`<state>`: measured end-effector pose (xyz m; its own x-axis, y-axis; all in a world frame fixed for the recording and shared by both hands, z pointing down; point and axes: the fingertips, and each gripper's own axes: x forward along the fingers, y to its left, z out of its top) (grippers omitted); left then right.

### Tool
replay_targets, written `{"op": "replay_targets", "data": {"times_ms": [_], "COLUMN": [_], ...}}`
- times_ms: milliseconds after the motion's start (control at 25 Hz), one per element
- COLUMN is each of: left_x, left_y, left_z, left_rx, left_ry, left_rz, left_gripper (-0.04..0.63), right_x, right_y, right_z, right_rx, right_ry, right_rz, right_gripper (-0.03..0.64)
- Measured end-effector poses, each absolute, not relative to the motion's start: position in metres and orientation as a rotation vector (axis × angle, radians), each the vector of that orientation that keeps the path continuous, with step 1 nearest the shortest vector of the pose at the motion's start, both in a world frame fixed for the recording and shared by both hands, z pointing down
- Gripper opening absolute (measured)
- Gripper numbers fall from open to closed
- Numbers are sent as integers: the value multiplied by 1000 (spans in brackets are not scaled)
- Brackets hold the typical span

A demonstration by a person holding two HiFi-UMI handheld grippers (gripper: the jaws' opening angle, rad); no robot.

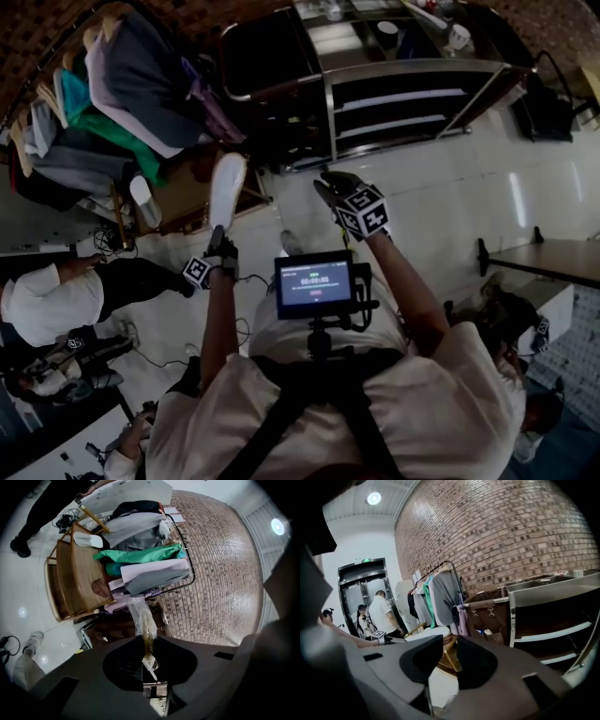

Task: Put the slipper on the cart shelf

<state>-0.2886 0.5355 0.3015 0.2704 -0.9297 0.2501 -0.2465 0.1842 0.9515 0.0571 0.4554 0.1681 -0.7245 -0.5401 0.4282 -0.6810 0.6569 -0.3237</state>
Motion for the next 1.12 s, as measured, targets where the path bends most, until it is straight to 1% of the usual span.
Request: {"op": "replay_targets", "data": {"times_ms": [160, 520, 720, 1000, 1120], "left_x": [-246, -123, -67, -15, 3], "left_y": [528, 521, 516, 501, 475], "left_z": [295, 272, 264, 274, 278], "left_rx": [1377, 1475, 1500, 1556, 1545], "left_ry": [-1159, -962, -873, -784, -758], "left_rz": [-658, -582, -545, -468, -445], "left_gripper": [58, 58, 58, 58, 58], "right_x": [86, 167, 211, 234, 237], "right_y": [466, 510, 517, 518, 502], "right_z": [164, 172, 171, 180, 181], "right_rx": [1059, 1226, 1339, 1425, 1430], "right_ry": [-2588, -2550, -2521, -2488, -2479], "right_rz": [683, 737, 791, 820, 823], "right_gripper": [103, 103, 97, 97, 97]}}
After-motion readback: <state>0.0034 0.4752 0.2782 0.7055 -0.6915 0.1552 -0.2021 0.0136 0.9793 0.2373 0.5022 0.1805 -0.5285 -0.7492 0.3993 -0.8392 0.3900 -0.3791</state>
